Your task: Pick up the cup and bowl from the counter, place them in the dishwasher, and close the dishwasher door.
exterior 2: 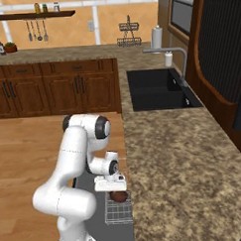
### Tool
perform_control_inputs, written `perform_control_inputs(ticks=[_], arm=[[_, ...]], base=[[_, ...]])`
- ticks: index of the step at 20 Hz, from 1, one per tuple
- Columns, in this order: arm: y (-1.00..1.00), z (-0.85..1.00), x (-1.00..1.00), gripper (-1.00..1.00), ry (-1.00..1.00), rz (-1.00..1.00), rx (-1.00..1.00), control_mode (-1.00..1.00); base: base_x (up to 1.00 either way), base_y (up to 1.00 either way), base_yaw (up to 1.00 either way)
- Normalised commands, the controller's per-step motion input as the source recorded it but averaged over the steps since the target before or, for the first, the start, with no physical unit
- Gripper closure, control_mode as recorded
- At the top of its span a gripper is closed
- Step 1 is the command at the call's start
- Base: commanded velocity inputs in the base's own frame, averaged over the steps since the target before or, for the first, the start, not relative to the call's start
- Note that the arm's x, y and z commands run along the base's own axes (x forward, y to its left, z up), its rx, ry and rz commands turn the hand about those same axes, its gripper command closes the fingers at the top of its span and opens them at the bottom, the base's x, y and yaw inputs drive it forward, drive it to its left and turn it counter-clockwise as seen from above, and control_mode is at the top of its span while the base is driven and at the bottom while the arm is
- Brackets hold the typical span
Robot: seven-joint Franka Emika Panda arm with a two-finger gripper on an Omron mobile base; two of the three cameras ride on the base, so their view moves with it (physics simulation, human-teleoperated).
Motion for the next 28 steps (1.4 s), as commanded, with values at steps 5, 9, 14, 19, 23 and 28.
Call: perform_control_inputs(ticks=[5,9,14,19,23,28], arm=[[0.0,-0.87,0.33,1.0,0.12,0.03,0.0,-1.0],[0.11,-0.54,0.04,-1.0,0.12,0.04,0.01,-1.0],[0.22,0.43,-0.26,-1.0,0.0,0.0,-0.04,-1.0],[0.13,0.41,-0.1,-1.0,0.01,0.0,-0.07,-1.0],[-0.03,-0.05,-0.13,-1.0,0.08,0.0,-0.05,-1.0],[0.0,0.93,-0.84,-1.0,0.0,0.0,0.0,-1.0]], base=[[0.0,0.0,0.0],[0.0,0.0,0.0],[0.0,0.0,0.0],[0.0,0.0,0.0],[0.0,0.0,0.0],[0.0,0.0,0.0]])
